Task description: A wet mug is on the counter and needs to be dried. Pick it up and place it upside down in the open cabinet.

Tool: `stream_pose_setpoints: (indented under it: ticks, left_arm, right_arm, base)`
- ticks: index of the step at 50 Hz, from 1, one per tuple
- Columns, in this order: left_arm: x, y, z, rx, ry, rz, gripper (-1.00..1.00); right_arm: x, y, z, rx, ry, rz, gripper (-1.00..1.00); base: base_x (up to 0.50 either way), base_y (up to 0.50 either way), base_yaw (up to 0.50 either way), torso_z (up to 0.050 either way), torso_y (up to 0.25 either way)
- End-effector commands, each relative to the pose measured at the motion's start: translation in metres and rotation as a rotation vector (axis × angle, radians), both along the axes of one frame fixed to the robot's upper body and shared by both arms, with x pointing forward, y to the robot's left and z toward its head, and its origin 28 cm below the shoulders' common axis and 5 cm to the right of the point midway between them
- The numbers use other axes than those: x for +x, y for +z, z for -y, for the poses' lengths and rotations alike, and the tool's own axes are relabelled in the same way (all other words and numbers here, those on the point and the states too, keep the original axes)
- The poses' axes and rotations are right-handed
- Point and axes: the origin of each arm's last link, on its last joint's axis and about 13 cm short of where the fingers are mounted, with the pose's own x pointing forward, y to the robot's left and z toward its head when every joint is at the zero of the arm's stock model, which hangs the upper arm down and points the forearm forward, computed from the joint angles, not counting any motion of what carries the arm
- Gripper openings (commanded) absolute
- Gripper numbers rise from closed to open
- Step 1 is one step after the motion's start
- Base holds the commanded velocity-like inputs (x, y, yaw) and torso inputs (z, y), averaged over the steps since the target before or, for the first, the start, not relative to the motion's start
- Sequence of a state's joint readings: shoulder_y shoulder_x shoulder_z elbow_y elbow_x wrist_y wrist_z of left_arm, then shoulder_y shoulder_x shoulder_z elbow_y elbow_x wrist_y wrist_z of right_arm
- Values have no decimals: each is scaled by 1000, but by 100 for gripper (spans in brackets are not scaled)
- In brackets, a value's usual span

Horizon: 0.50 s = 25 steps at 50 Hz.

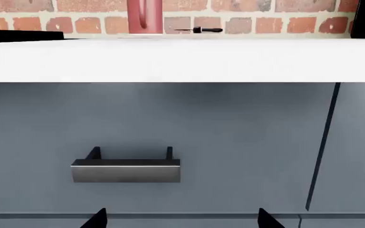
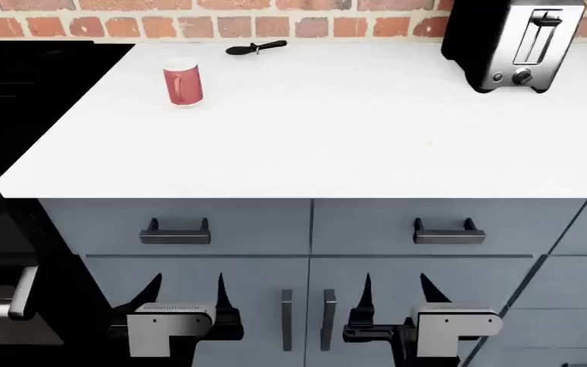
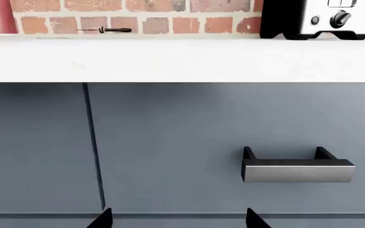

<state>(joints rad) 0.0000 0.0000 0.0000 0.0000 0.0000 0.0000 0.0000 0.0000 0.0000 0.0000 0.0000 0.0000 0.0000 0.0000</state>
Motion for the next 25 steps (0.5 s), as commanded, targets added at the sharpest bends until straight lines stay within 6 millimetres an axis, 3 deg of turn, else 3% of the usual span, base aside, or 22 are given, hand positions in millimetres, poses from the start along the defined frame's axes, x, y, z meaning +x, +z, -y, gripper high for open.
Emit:
stream_pose_setpoints:
  ticks: [1, 11, 14, 25]
  left_arm:
    - [0, 3, 0, 2, -4, 4, 100]
    - [-2, 60, -2, 14, -44, 28, 100]
    - [2, 68, -4, 4, -32, 14, 100]
    - [17, 113, -9, 28, -43, 84, 100]
  right_arm:
    - [0, 3, -1, -8, 3, -2, 100]
    - [-4, 68, -4, -55, 29, 42, 100]
    - [-2, 79, 0, -64, 8, 61, 100]
    - [8, 128, 7, -77, 25, 138, 100]
  base:
    - [0, 0, 0, 0, 0]
    - [0, 0, 0, 0, 0]
    - [0, 0, 0, 6, 0]
    - [0, 0, 0, 50, 0]
